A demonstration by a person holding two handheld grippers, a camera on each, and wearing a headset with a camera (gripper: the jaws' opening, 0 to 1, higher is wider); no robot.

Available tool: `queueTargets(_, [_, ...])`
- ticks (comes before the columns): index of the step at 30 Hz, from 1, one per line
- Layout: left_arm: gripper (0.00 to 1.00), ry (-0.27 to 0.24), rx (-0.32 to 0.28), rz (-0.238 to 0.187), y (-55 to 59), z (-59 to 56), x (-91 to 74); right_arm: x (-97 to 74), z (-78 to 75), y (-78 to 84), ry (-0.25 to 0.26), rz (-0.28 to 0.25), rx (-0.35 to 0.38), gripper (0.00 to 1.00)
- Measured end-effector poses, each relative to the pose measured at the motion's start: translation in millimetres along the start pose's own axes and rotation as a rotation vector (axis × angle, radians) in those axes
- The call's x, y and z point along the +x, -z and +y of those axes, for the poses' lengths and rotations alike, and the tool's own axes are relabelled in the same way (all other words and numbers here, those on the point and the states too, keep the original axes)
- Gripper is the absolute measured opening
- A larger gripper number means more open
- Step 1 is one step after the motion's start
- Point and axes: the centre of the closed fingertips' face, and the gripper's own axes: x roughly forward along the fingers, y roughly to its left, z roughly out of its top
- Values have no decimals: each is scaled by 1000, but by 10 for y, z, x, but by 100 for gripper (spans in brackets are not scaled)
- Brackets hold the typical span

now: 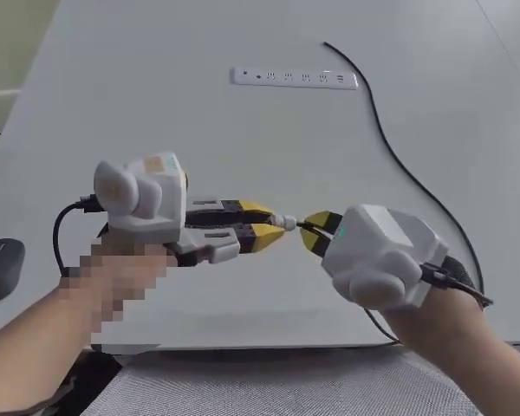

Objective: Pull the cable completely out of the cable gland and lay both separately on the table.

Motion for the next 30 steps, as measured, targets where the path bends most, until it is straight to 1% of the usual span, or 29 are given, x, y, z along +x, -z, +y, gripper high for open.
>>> queueTargets(7, [15,-1,2,-2,-6,5,6,0,-48,143,5,21,110,0])
queueTargets(8, [15,-1,1,-2,-5,4,6,3,-55,201,5,29,151,0])
queueTargets(9, [15,-1,1,-2,-5,2,7,4,-60,223,4,30,170,0])
queueTargets(17, [15,-1,2,1,9,-10,2,9,-83,434,8,57,280,0])
queueTargets(19, [15,-1,2,2,11,-9,2,16,-77,509,4,66,359,0])
queueTargets(24, [15,0,2,2,10,-15,12,40,-93,630,1,77,462,0])
queueTargets(26, [15,-1,1,0,5,-12,13,53,-96,710,6,98,512,0])
queueTargets(27, [15,-1,0,-1,3,-8,13,57,-111,740,13,102,530,0])
queueTargets(30, [15,-1,1,0,2,-2,12,66,-105,825,13,118,592,0])
